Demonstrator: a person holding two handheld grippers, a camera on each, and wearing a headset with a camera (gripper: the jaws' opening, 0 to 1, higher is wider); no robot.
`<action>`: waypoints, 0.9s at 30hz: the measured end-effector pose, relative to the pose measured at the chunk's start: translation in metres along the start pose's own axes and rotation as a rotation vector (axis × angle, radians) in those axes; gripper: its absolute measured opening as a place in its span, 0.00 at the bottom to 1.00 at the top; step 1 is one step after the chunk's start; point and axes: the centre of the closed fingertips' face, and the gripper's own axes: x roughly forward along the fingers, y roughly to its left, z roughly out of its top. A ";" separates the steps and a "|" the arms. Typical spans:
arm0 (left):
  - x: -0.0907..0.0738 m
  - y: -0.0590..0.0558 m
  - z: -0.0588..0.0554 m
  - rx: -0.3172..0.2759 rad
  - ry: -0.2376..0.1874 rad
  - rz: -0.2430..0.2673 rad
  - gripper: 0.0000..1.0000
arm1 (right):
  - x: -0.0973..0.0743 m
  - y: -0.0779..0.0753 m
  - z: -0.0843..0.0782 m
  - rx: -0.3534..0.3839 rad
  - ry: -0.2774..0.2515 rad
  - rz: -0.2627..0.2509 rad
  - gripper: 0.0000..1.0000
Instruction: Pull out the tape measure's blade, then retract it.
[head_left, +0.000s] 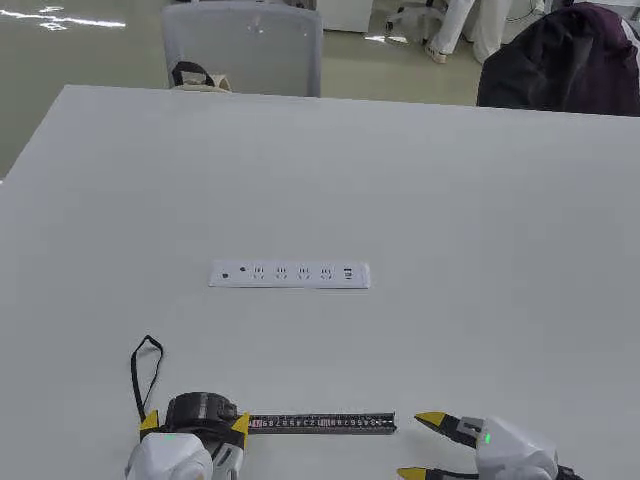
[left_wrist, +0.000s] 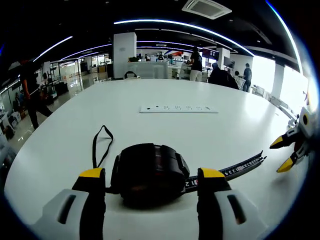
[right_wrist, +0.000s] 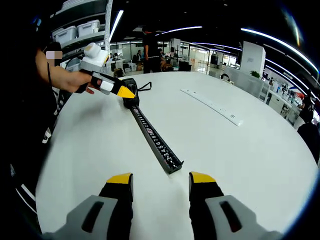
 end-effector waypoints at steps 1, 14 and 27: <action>-0.001 0.000 0.000 -0.002 0.000 0.003 0.72 | 0.001 -0.001 -0.001 -0.006 0.005 0.011 0.43; 0.001 -0.002 0.006 -0.062 -0.027 0.007 0.67 | 0.019 -0.015 -0.006 -0.089 0.044 0.116 0.33; 0.005 0.005 0.002 -0.119 -0.020 0.015 0.64 | 0.036 -0.020 -0.008 -0.128 0.066 0.216 0.24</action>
